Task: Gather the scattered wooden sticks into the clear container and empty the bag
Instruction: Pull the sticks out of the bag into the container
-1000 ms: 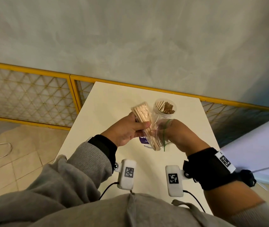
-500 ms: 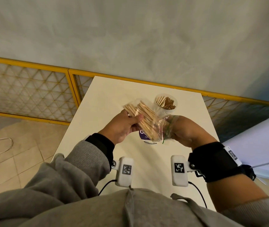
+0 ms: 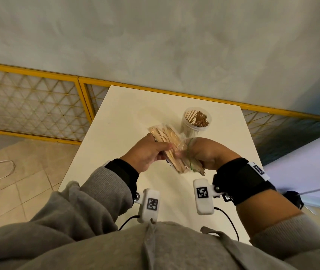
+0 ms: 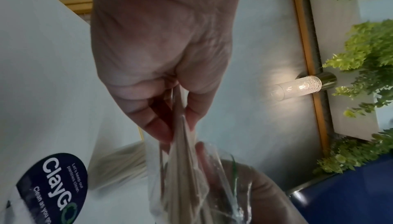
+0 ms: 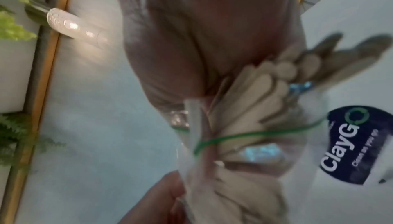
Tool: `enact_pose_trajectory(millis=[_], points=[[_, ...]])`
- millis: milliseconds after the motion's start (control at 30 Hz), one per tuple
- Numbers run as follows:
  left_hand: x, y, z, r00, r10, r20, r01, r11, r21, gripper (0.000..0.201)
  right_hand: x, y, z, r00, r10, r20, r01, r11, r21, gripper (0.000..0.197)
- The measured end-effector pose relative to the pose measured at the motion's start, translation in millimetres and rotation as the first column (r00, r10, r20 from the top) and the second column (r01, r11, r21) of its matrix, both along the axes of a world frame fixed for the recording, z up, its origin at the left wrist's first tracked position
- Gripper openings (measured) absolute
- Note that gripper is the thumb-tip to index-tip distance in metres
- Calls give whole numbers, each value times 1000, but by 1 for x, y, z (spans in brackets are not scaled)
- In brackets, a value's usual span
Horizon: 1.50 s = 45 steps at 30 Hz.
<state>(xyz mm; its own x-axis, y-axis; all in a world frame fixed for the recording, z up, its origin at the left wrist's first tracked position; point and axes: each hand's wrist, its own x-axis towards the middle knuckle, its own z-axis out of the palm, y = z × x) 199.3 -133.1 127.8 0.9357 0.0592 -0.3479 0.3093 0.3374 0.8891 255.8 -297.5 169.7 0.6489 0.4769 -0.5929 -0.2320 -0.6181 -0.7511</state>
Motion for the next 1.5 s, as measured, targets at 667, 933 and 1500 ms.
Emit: enact_pose_trajectory(millis=[667,933,1500], points=[[47,50,-37,893,399,-209,-446,723,-528,5,110,-39,-6,892,-446,70,324,740,590,12],[46,65,-55,886,383,-263,-463,769,-441,11,171,21,-52,764,-586,270,430,774,464,24],[56,74,-84,867,396,-302,-495,746,-446,6,159,7,-91,427,260,866,105,937,-333,59]])
